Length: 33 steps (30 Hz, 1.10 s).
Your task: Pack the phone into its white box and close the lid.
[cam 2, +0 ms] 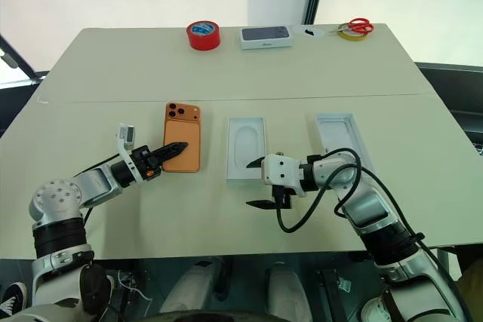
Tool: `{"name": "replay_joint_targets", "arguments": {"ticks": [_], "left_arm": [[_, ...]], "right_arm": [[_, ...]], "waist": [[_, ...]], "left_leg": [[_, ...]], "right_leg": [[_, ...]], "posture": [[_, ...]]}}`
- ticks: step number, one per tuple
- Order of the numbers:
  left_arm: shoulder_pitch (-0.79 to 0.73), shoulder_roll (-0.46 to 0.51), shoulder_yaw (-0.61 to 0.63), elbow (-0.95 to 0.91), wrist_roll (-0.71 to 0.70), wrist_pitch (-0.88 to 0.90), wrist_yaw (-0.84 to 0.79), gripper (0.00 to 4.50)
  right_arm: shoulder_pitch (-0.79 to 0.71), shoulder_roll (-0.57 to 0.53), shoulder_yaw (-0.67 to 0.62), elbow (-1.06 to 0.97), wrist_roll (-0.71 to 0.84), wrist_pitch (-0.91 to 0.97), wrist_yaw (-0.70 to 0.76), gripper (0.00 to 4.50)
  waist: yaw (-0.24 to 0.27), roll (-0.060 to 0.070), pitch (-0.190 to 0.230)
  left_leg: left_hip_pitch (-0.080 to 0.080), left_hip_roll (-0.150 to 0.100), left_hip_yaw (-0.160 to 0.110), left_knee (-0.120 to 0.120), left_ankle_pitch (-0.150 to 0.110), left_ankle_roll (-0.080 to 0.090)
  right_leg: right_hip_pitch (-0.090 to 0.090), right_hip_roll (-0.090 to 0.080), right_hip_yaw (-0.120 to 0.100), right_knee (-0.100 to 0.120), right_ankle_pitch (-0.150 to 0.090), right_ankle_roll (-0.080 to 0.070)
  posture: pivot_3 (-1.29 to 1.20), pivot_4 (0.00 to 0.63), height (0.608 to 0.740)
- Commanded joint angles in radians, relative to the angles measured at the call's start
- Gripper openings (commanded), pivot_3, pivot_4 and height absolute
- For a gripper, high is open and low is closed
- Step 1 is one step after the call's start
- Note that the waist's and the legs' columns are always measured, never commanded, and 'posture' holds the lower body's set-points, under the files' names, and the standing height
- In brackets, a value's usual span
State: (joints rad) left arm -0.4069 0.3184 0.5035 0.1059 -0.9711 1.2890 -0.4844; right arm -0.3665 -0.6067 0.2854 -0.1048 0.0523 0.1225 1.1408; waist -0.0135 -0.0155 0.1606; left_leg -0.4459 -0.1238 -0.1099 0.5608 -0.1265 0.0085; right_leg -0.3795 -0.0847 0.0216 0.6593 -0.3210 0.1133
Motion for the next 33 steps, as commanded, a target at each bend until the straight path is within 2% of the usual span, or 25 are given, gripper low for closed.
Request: {"name": "replay_joint_targets", "arguments": {"ticks": [1, 2, 9, 12, 14, 21, 23, 24, 33], "left_arm": [[-0.032, 0.014, 0.003, -0.025, -0.027, -0.029, -0.007, 0.00], [-0.034, 0.015, 0.003, -0.020, -0.030, -0.030, -0.006, 0.00], [-0.026, 0.011, -0.004, -0.031, -0.039, -0.028, 0.008, 0.00], [-0.024, 0.004, -0.011, -0.043, -0.035, -0.037, 0.018, 0.00], [-0.036, -0.005, -0.014, -0.060, -0.039, -0.037, 0.037, 0.00], [-0.090, -0.056, 0.005, -0.113, -0.108, -0.020, 0.131, 0.00], [-0.097, -0.076, -0.006, -0.116, -0.103, -0.042, 0.157, 0.00], [-0.101, -0.084, -0.009, -0.116, -0.106, -0.046, 0.167, 0.00], [-0.115, -0.104, -0.026, -0.106, -0.108, -0.067, 0.187, 0.00]], "right_arm": [[0.002, -0.004, 0.000, 0.019, -0.024, -0.052, -0.030, 3.01], [0.004, -0.004, 0.002, 0.020, -0.029, -0.062, -0.035, 2.55], [-0.011, 0.008, 0.008, 0.031, -0.031, -0.062, -0.048, 2.55], [-0.020, 0.015, 0.023, 0.056, -0.057, -0.069, -0.061, 1.61], [-0.029, 0.018, 0.035, 0.088, -0.093, -0.090, -0.088, 0.64], [-0.052, 0.063, 0.027, 0.062, -0.038, -0.041, -0.076, 0.64], [-0.069, 0.092, 0.053, 0.079, -0.058, -0.039, -0.082, 0.07], [-0.076, 0.104, 0.063, 0.086, -0.070, -0.045, -0.086, 0.03], [-0.116, 0.158, 0.095, 0.088, -0.089, -0.015, -0.125, 0.03]], "waist": [[0.003, -0.001, 0.000], [0.004, -0.001, 0.001], [0.003, -0.002, 0.001], [0.003, -0.002, 0.001], [0.003, -0.002, 0.001], [0.004, -0.003, 0.002], [0.001, -0.003, 0.002], [0.000, -0.003, 0.002], [0.003, -0.004, 0.002]], "left_leg": [[0.000, 0.000, 0.000, 0.000, 0.000, 0.000], [0.000, 0.000, 0.000, 0.000, 0.000, 0.000], [0.000, 0.000, 0.000, 0.000, 0.000, 0.000], [0.000, 0.000, 0.000, 0.000, 0.000, 0.000], [0.000, 0.000, 0.000, 0.000, 0.000, 0.000], [0.000, 0.000, -0.001, 0.001, 0.000, 0.000], [0.001, 0.000, -0.001, 0.001, 0.000, 0.000], [0.001, 0.000, -0.001, 0.001, 0.000, 0.000], [0.001, 0.000, -0.001, 0.001, 0.000, 0.000]], "right_leg": [[0.000, 0.000, 0.000, 0.000, 0.000, 0.000], [0.000, 0.000, 0.000, 0.000, 0.000, 0.000], [0.001, 0.000, -0.001, 0.000, 0.000, 0.000], [0.001, 0.000, -0.001, 0.000, 0.000, 0.000], [0.001, 0.000, -0.001, 0.000, 0.000, 0.000], [0.002, 0.000, -0.002, 0.000, 0.000, 0.000], [0.002, 0.000, -0.002, 0.000, 0.000, 0.000], [0.002, 0.000, -0.002, 0.000, 0.000, 0.000], [0.002, 0.001, -0.002, 0.000, 0.000, 0.000]], "posture": [[0.00, 0.150, 0.740], [0.00, 0.150, 0.740], [0.00, 0.150, 0.740], [0.00, 0.150, 0.740], [0.00, 0.150, 0.740], [0.00, 0.150, 0.740], [0.00, 0.150, 0.740], [0.00, 0.150, 0.740], [0.00, 0.150, 0.740]]}}
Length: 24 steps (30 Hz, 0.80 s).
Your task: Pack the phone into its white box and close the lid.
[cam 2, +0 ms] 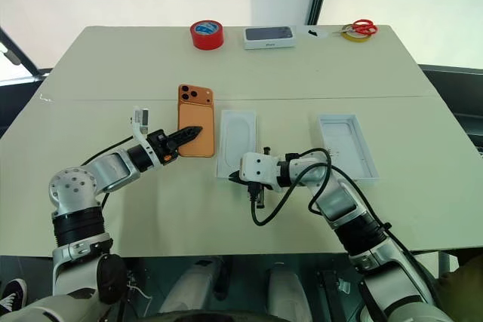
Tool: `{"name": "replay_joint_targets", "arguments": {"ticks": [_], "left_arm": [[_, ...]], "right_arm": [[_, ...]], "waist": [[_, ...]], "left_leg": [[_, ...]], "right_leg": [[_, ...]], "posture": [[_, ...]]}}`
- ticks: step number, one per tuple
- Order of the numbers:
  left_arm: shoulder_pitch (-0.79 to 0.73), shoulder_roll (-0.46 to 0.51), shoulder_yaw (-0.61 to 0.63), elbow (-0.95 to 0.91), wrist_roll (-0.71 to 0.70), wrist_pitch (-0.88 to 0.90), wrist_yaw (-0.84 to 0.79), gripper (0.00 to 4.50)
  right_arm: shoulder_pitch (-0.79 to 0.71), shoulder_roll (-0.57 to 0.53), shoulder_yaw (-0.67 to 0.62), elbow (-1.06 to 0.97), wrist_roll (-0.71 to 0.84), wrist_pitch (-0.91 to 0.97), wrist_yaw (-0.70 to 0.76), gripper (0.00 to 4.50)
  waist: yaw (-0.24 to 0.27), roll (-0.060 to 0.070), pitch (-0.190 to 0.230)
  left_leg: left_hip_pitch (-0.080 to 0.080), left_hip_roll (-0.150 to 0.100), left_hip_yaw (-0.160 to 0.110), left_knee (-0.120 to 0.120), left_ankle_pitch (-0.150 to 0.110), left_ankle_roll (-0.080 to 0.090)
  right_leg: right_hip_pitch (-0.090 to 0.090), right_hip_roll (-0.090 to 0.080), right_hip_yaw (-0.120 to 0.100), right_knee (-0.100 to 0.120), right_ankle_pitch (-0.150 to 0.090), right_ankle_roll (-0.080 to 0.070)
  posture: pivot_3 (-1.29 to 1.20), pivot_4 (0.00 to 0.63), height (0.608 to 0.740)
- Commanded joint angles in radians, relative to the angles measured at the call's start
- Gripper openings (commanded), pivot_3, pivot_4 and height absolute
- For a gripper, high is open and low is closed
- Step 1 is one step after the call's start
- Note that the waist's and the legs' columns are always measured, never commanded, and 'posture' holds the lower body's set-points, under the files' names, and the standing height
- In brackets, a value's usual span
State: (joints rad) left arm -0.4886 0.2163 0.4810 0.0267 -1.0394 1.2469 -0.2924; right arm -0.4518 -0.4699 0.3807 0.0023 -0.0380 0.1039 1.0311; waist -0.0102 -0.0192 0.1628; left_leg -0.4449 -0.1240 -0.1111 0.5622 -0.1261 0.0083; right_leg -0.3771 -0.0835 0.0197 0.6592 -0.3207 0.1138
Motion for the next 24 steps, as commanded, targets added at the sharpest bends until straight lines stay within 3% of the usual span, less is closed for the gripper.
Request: {"name": "replay_joint_targets", "arguments": {"ticks": [1, 7, 10, 15, 20, 24], "left_arm": [[-0.034, -0.007, -0.004, -0.026, -0.042, -0.026, -0.002, 0.00], [-0.022, -0.031, -0.026, -0.028, -0.039, -0.037, 0.004, 0.00], [-0.007, -0.033, -0.043, -0.030, -0.037, -0.024, 0.007, 0.00], [0.016, -0.041, -0.064, -0.021, -0.031, -0.017, 0.003, 0.00], [0.032, -0.045, -0.075, -0.014, -0.026, -0.020, -0.001, 0.00], [0.030, -0.058, -0.086, 0.007, -0.021, -0.027, 0.011, 0.00]], "right_arm": [[-0.041, 0.036, 0.006, -0.018, -0.001, 0.010, -0.025, 0.03], [-0.074, 0.102, 0.020, -0.016, 0.001, 0.058, -0.053, 0.03], [-0.065, 0.086, 0.016, -0.039, 0.015, 0.053, -0.032, 1.00], [-0.049, 0.020, -0.023, -0.111, 0.042, 0.045, -0.013, 3.50], [-0.026, -0.037, -0.167, -0.143, 0.183, 0.110, 0.005, 3.50], [-0.040, -0.091, -0.235, -0.026, 0.189, 0.041, 0.005, 3.50]], "waist": [[0.000, 0.000, 0.000], [-0.001, 0.000, 0.000], [0.001, 0.000, 0.000], [0.000, 0.000, 0.000], [0.001, 0.000, 0.000], [0.001, 0.000, 0.000]], "left_leg": [[0.000, 0.000, 0.000, 0.000, 0.000, 0.000], [0.000, 0.000, 0.000, 0.000, 0.000, 0.000], [0.000, 0.000, 0.000, 0.000, 0.000, 0.000], [0.000, 0.000, 0.000, 0.000, 0.000, 0.000], [0.000, 0.000, 0.000, 0.000, 0.000, 0.000], [0.000, 0.000, 0.000, 0.000, 0.000, 0.000]], "right_leg": [[0.000, 0.000, 0.000, 0.000, 0.000, 0.000], [0.000, 0.000, 0.000, 0.000, 0.000, 0.000], [0.000, 0.000, 0.000, 0.000, 0.000, 0.000], [0.000, 0.000, 0.000, 0.000, 0.000, 0.000], [0.000, 0.000, 0.000, 0.000, 0.000, 0.000], [0.001, 0.000, 0.000, 0.000, 0.000, 0.000]], "posture": [[0.00, 0.150, 0.740], [0.00, 0.150, 0.740], [0.00, 0.150, 0.740], [0.00, 0.150, 0.740], [0.00, 0.150, 0.740], [0.00, 0.150, 0.740]]}}
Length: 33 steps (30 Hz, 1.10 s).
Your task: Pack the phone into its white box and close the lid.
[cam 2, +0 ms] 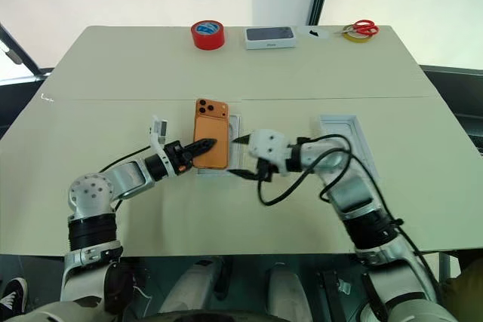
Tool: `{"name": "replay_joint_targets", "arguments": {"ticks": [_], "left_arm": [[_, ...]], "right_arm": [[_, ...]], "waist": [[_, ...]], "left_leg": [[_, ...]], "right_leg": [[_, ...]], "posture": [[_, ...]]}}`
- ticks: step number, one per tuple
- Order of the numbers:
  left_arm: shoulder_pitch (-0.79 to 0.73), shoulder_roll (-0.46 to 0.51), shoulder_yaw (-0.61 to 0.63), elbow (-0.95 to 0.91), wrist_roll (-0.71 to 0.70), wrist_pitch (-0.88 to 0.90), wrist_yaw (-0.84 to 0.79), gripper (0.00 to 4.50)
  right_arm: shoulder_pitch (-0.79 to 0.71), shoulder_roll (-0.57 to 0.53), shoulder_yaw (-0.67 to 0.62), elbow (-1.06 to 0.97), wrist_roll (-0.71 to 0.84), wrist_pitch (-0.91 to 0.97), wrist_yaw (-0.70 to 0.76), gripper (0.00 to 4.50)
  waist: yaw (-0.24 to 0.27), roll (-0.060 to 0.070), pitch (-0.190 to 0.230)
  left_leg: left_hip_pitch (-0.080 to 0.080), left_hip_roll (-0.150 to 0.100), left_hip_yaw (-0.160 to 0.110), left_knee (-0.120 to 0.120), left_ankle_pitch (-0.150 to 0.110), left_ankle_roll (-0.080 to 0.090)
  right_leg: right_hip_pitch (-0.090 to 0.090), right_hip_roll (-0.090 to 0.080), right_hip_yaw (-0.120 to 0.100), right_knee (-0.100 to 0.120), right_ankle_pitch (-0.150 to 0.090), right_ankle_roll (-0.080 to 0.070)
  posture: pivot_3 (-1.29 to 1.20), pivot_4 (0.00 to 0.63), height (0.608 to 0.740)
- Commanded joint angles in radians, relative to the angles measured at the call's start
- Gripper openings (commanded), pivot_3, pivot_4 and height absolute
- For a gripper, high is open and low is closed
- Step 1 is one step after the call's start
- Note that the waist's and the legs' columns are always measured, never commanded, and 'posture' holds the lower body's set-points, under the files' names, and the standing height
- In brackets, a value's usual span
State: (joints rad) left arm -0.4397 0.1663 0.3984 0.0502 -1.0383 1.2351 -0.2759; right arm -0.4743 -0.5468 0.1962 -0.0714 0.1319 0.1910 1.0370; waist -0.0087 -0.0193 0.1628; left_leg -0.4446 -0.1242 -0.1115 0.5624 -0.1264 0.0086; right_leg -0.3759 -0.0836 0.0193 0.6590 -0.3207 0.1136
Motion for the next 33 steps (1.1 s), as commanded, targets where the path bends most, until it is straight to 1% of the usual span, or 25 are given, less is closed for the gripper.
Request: {"name": "replay_joint_targets", "arguments": {"ticks": [1, 7, 9, 10, 12, 13, 14, 20, 23, 30, 33], "left_arm": [[-0.018, -0.011, -0.004, -0.014, -0.023, -0.016, -0.002, 0.00], [0.021, -0.039, -0.033, -0.026, 0.000, -0.027, 0.016, 0.00], [0.019, -0.047, -0.026, -0.028, -0.012, -0.025, 0.030, 1.01], [0.020, -0.043, -0.033, -0.037, 0.001, -0.040, 0.029, 1.33], [0.019, -0.037, -0.037, -0.047, 0.008, -0.048, 0.036, 2.32], [0.017, -0.034, -0.032, -0.050, 0.008, -0.049, 0.044, 2.73], [0.015, -0.031, -0.030, -0.054, 0.010, -0.051, 0.052, 3.27], [0.020, -0.009, -0.018, -0.101, -0.033, -0.005, 0.078, 3.27], [0.030, 0.023, -0.026, -0.133, -0.028, 0.000, 0.070, 3.27], [0.036, 0.088, 0.000, -0.147, -0.065, 0.027, 0.068, 3.27], [0.057, 0.140, -0.027, -0.172, -0.035, 0.012, 0.038, 3.27]], "right_arm": [[-0.023, -0.015, -0.056, 0.066, 0.021, -0.056, -0.003, 3.50], [-0.043, -0.006, -0.055, 0.137, 0.017, -0.098, -0.001, 3.50], [-0.045, -0.003, -0.044, 0.149, 0.001, -0.117, -0.007, 3.56], [-0.046, -0.001, -0.040, 0.154, -0.003, -0.123, -0.008, 3.56], [-0.050, 0.003, -0.037, 0.162, -0.006, -0.130, -0.011, 3.56], [-0.053, 0.004, -0.038, 0.169, -0.006, -0.132, -0.010, 3.56], [-0.055, 0.003, -0.038, 0.176, -0.007, -0.135, -0.010, 3.56], [-0.066, 0.005, -0.036, 0.203, -0.011, -0.153, -0.016, 3.56], [-0.073, 0.014, -0.032, 0.215, -0.014, -0.156, -0.025, 3.56], [-0.072, 0.018, -0.026, 0.214, -0.022, -0.161, -0.028, 3.56], [-0.074, 0.018, -0.027, 0.217, -0.024, -0.160, -0.027, 3.56]], "waist": [[-0.001, 0.000, 0.000], [-0.004, 0.000, 0.000], [-0.002, 0.000, 0.000], [-0.002, 0.000, 0.000], [-0.002, 0.000, 0.000], [-0.002, 0.000, 0.000], [-0.003, 0.000, 0.000], [-0.004, 0.000, 0.000], [-0.005, 0.000, 0.000], [-0.002, 0.000, 0.000], [-0.002, 0.000, 0.000]], "left_leg": [[0.000, 0.000, 0.000, 0.000, 0.000, 0.000], [0.000, 0.000, 0.000, 0.000, 0.000, 0.000], [0.000, 0.000, 0.000, 0.000, 0.000, 0.000], [0.000, 0.000, 0.000, 0.000, 0.000, 0.000], [0.000, 0.000, 0.000, 0.000, 0.000, 0.000], [0.001, 0.000, 0.000, 0.000, 0.000, 0.000], [0.001, 0.000, 0.000, 0.000, 0.000, 0.000], [0.001, 0.000, 0.000, 0.000, 0.000, 0.000], [0.001, 0.000, 0.000, 0.000, 0.000, 0.000], [0.001, 0.000, 0.000, 0.000, 0.000, 0.000], [0.001, 0.000, 0.000, 0.000, 0.000, 0.000]], "right_leg": [[0.000, 0.000, 0.000, 0.000, 0.000, 0.000], [0.002, 0.000, 0.000, 0.000, 0.000, 0.000], [0.002, 0.000, 0.000, 0.000, 0.000, 0.000], [0.002, 0.000, 0.000, 0.000, 0.000, 0.000], [0.002, 0.000, 0.000, 0.000, 0.000, 0.000], [0.002, 0.000, 0.000, 0.000, 0.000, 0.000], [0.002, 0.000, 0.000, 0.000, 0.000, 0.000], [0.002, 0.000, 0.000, 0.000, 0.000, 0.000], [0.002, 0.000, 0.000, 0.000, 0.000, 0.000], [0.001, 0.000, 0.000, 0.000, 0.000, 0.000], [0.001, 0.000, 0.000, 0.000, 0.000, 0.000]], "posture": [[0.00, 0.150, 0.740], [0.00, 0.150, 0.740], [0.00, 0.150, 0.740], [0.00, 0.150, 0.740], [0.00, 0.150, 0.740], [0.00, 0.150, 0.740], [0.00, 0.150, 0.740], [0.00, 0.150, 0.740], [0.00, 0.150, 0.740], [0.00, 0.150, 0.740], [0.00, 0.150, 0.740]]}}
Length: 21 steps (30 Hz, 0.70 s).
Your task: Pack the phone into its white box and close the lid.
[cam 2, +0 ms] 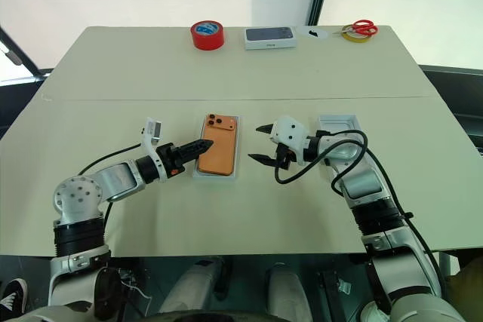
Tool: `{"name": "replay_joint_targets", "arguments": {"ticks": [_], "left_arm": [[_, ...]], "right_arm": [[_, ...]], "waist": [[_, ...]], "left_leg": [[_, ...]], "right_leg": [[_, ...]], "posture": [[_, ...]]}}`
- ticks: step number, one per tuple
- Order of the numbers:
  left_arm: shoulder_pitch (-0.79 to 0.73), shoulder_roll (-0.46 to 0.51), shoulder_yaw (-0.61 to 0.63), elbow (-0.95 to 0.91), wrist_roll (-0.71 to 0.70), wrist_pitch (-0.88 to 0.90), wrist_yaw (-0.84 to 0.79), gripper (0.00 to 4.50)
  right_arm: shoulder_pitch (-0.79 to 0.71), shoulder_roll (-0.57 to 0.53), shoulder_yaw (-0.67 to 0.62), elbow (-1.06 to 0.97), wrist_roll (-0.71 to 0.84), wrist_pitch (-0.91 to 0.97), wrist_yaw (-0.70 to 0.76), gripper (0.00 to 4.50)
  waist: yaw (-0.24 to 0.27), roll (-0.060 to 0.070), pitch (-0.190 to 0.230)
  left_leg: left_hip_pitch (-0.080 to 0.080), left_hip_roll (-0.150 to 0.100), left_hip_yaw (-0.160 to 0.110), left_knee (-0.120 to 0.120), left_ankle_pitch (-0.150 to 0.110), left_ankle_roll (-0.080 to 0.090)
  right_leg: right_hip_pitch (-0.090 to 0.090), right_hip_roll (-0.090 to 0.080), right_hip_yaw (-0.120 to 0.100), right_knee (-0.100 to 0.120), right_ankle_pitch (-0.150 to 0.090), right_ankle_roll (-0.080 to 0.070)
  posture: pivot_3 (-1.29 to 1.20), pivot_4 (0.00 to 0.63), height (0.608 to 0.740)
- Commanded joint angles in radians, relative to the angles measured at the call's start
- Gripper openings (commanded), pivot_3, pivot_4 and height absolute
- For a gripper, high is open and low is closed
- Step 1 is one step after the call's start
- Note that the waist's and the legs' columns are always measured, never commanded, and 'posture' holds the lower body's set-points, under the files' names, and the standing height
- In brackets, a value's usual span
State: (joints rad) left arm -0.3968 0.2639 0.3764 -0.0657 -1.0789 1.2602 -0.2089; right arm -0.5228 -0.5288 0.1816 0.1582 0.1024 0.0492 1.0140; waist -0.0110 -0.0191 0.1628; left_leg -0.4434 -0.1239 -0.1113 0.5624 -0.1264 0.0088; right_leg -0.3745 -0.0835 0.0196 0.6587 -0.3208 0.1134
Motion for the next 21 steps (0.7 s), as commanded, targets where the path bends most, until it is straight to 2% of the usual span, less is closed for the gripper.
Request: {"name": "replay_joint_targets", "arguments": {"ticks": [1, 6, 7, 9, 13, 14, 21], "left_arm": [[0.019, 0.061, -0.005, -0.059, 0.008, -0.015, -0.038, 3.27], [0.019, 0.149, -0.001, -0.026, 0.054, -0.069, -0.092, 3.27], [0.016, 0.166, -0.015, -0.016, 0.086, -0.092, -0.099, 3.04], [0.017, 0.207, -0.080, -0.011, 0.176, -0.158, -0.134, 2.46], [-0.009, 0.268, -0.277, 0.006, 0.388, -0.309, -0.203, 0.31], [-0.018, 0.275, -0.320, 0.019, 0.429, -0.331, -0.219, 0.00], [-0.102, 0.250, -0.541, 0.160, 0.606, -0.445, -0.381, 0.00]], "right_arm": [[-0.026, 0.000, -0.012, -0.010, 0.003, -0.019, -0.005, 3.56], [-0.028, 0.008, -0.008, -0.004, 0.005, -0.002, -0.007, 3.56], [-0.033, 0.010, -0.008, 0.006, 0.000, 0.002, -0.015, 3.30], [-0.042, 0.012, -0.001, 0.024, -0.018, -0.015, -0.026, 2.68], [-0.067, 0.022, 0.042, 0.089, -0.110, -0.081, -0.078, 0.48], [-0.070, 0.022, 0.058, 0.105, -0.136, -0.100, -0.089, 0.05], [-0.084, 0.054, 0.124, 0.153, -0.234, -0.138, -0.139, 0.05]], "waist": [[-0.001, 0.000, 0.000], [0.000, 0.000, 0.000], [0.000, 0.000, 0.000], [0.000, 0.000, 0.000], [0.003, 0.000, 0.000], [0.004, 0.000, 0.000], [0.004, 0.001, 0.000]], "left_leg": [[0.000, 0.000, 0.000, 0.000, 0.000, 0.000], [0.000, 0.000, 0.000, -0.001, 0.000, 0.000], [0.000, 0.000, 0.000, -0.001, 0.000, 0.000], [0.000, 0.000, 0.000, -0.001, 0.000, 0.000], [0.000, 0.000, 0.000, -0.001, 0.000, 0.000], [0.000, 0.000, 0.000, -0.001, 0.000, 0.000], [0.000, 0.000, 0.000, -0.002, 0.000, 0.000]], "right_leg": [[0.000, 0.000, 0.000, 0.000, 0.000, 0.000], [-0.001, 0.000, 0.000, 0.000, 0.000, 0.000], [-0.001, 0.000, 0.000, 0.000, 0.000, 0.000], [-0.001, 0.000, 0.000, 0.000, -0.001, -0.002], [-0.001, -0.001, 0.000, -0.001, -0.001, -0.003], [-0.001, 0.000, 0.000, -0.001, -0.001, -0.003], [-0.001, 0.000, 0.000, -0.001, 0.000, -0.001]], "posture": [[0.00, 0.150, 0.740], [0.00, 0.150, 0.740], [0.00, 0.150, 0.740], [0.00, 0.150, 0.740], [0.00, 0.150, 0.740], [0.00, 0.150, 0.740], [0.00, 0.150, 0.740]]}}
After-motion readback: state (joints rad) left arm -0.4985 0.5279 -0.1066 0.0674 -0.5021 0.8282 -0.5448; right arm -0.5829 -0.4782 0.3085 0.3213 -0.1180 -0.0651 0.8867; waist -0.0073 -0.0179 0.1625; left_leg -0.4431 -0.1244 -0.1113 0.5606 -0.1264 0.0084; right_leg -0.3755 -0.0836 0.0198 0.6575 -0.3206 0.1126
